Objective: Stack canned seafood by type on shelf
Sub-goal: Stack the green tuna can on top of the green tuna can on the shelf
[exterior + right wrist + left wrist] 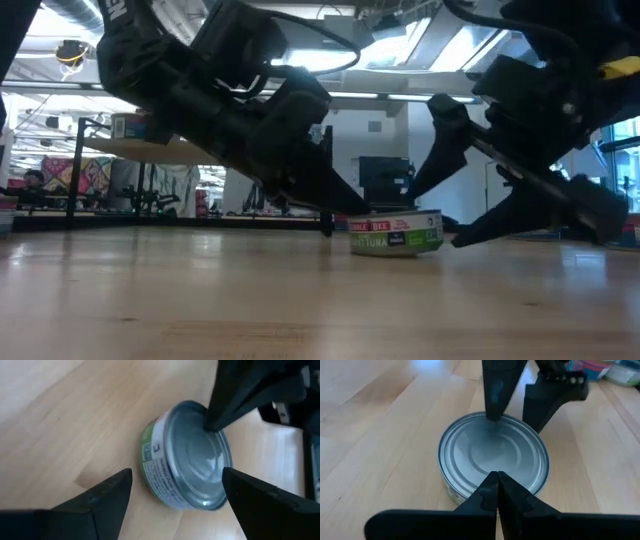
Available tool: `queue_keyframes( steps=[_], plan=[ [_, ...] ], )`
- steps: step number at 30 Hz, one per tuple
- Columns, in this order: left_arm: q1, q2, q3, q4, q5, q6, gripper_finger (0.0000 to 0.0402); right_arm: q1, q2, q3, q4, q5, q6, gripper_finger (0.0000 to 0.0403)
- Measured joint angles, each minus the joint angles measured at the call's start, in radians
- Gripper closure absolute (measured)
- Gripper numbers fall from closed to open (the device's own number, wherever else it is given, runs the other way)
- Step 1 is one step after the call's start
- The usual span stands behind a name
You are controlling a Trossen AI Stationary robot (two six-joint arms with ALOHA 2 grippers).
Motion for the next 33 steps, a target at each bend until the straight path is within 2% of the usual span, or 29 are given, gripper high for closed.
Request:
queue_keyframes(
  steps=[7, 13, 22, 25, 31, 33],
  plan=[
    [0.000, 0.001, -0.022, 0.039, 0.000, -0.013, 0.0399, -0.001, 0.063, 0.001, 0.045, 0.070, -0.192, 0.0091],
    [0.000, 0.001, -0.023, 0.039, -0.001, -0.014, 0.0399, -0.014, 0.102, 0.005, 0.126, 0.076, -0.306, 0.0091],
    [0.000, 0.001, -0.025, 0.047, -0.006, -0.012, 0.0398, -0.035, 0.144, 0.044, 0.104, 0.049, -0.351, 0.0097],
    [0.000, 0.001, -0.028, 0.057, -0.008, -0.011, 0.0398, -0.040, 0.159, 0.064, 0.077, 0.035, -0.354, 0.0124],
    [0.001, 0.001, -0.030, 0.062, -0.025, -0.011, 0.0398, -0.038, 0.164, 0.068, 0.084, 0.032, -0.350, 0.0223],
    [0.001, 0.000, -0.031, 0.063, -0.026, -0.011, 0.0398, -0.036, 0.166, 0.068, 0.099, 0.037, -0.319, 0.0241]
  ],
)
